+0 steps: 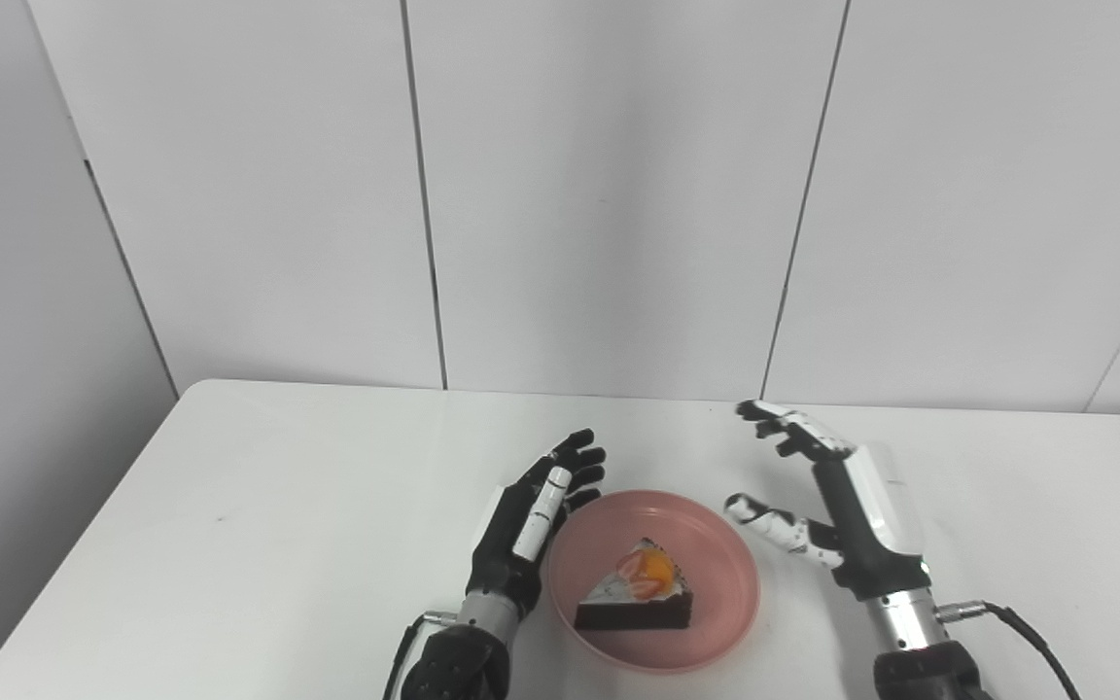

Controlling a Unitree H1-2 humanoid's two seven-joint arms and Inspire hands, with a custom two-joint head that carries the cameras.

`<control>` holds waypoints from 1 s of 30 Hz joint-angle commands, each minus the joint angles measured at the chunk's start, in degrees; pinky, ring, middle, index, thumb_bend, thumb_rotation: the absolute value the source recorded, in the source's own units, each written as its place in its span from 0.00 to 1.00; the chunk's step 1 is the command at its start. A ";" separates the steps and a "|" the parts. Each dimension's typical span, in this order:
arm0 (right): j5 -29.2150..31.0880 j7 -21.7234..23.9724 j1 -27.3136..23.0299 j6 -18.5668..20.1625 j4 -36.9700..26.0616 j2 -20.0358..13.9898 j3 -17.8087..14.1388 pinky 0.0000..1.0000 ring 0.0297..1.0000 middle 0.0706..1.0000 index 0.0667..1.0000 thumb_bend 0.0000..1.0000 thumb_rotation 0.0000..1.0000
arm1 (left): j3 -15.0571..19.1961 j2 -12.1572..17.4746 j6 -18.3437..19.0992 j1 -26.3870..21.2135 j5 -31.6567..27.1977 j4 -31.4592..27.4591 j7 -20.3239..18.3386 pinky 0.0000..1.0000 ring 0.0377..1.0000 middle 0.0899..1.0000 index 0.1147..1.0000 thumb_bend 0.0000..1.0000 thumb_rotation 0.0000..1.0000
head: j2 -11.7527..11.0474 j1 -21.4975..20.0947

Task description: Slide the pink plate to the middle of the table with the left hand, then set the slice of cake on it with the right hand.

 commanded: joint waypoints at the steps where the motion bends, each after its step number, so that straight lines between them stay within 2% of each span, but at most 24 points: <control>1: 8.22 4.28 -0.70 -2.17 1.34 2.18 -2.14 0.63 0.72 0.77 0.76 0.73 1.00 | 0.78 -0.05 0.57 2.57 0.92 2.77 2.89 0.87 0.86 0.86 0.83 0.70 0.81 | 0.08 0.00; 4: 17.90 8.27 -0.52 -1.46 4.98 5.37 -6.26 0.67 0.74 0.80 0.79 0.76 1.00 | 0.69 -0.37 -0.57 2.62 2.00 2.29 4.63 0.90 0.89 0.88 0.86 0.67 0.83 | 0.13 -0.05; 6: 24.50 10.41 -0.48 1.04 6.24 8.01 -9.81 0.71 0.76 0.80 0.79 0.81 1.00 | 0.61 -0.48 -0.60 2.63 2.31 1.88 5.38 0.93 0.91 0.91 0.89 0.65 0.84 | 0.09 -0.15; 8: 32.18 12.45 -0.71 5.52 6.83 10.82 -14.18 0.74 0.78 0.81 0.80 0.82 1.00 | 0.68 -0.60 -0.68 2.46 2.42 1.96 5.79 0.94 0.92 0.92 0.90 0.63 0.84 | 0.08 -0.23; 11: 37.19 14.90 -0.91 10.13 7.21 12.37 -17.29 0.83 0.85 0.87 0.87 0.82 1.00 | 0.53 -0.61 -0.70 2.21 2.72 2.30 6.14 0.95 0.93 0.93 0.91 0.62 0.85 | 0.23 -0.63; 16: 38.07 16.57 -0.13 14.00 6.42 12.62 -18.16 0.84 0.85 0.88 0.88 0.81 1.00 | 0.18 -0.78 -0.96 1.97 2.76 2.91 6.27 0.95 0.93 0.93 0.92 0.63 0.86 | 0.29 -0.61; 26: 36.96 17.88 1.50 15.59 4.32 13.21 -17.64 0.84 0.86 0.89 0.86 0.82 1.00 | -0.21 -1.18 -0.70 3.35 3.81 1.44 7.46 0.96 0.95 0.94 0.92 0.68 0.85 | 0.76 -0.74; 30: 35.24 18.11 1.80 17.76 2.91 12.86 -16.61 0.85 0.87 0.89 0.88 0.83 1.00 | -0.08 -1.36 -0.81 3.63 3.35 1.33 7.42 0.97 0.95 0.95 0.93 0.68 0.84 | 0.83 -0.79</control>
